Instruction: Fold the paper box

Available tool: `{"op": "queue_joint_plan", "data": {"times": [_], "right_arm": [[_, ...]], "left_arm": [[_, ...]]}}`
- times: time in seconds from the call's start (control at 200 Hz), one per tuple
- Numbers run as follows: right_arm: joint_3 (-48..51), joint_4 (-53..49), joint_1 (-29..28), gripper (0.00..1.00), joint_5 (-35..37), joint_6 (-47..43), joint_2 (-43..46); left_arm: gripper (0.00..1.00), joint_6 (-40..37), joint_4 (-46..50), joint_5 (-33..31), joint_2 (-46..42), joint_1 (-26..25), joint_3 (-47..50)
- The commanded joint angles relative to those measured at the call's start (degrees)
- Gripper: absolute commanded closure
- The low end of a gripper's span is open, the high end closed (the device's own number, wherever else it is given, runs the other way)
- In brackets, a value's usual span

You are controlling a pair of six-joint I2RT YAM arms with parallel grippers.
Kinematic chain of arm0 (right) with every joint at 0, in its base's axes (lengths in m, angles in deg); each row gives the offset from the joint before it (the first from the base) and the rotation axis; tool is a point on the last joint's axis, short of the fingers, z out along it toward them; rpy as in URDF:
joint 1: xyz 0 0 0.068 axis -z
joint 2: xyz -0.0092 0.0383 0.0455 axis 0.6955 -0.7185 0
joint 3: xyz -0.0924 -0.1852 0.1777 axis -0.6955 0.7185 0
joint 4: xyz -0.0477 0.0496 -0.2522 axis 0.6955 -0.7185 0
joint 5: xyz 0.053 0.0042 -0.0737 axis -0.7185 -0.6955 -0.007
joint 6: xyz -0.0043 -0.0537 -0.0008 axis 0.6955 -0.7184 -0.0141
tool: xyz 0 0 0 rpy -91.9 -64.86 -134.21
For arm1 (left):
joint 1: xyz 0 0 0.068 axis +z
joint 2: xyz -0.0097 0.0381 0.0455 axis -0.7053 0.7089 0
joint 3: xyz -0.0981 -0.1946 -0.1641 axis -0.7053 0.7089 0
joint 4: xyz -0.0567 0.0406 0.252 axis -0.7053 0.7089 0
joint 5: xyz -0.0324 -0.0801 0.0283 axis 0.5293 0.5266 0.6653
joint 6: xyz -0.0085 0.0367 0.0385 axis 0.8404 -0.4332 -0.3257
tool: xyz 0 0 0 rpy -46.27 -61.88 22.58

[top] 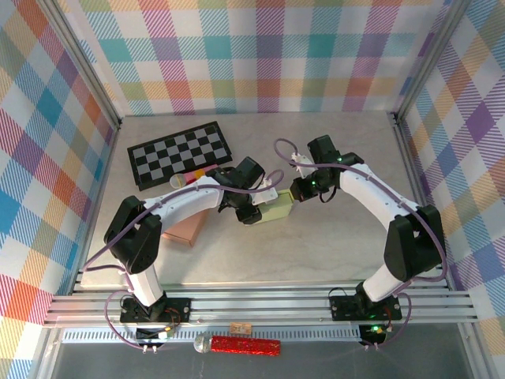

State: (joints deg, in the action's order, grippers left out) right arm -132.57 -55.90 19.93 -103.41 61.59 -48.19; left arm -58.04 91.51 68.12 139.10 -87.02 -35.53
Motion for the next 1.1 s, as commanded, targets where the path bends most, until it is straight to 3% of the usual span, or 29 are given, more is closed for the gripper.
{"op": "queue_joint_plan", "data": {"times": [0.0,0.575,1.095], "right_arm": [[-2.1,-2.3,-1.1,0.97,3.1,0.9,1.0],[-3.7,-4.1,-3.7,1.0,5.3,11.7,0.5],[4.7,5.7,-8.4,1.0,14.2,15.8,4.7]], "left_arm": [[0.49,0.7,0.3,1.2,0.9,0.6,-1.5],[0.51,2.5,-0.9,0.3,1.2,0.8,-1.2],[0.42,9.5,-5.0,4.1,-2.6,3.1,1.9]]}}
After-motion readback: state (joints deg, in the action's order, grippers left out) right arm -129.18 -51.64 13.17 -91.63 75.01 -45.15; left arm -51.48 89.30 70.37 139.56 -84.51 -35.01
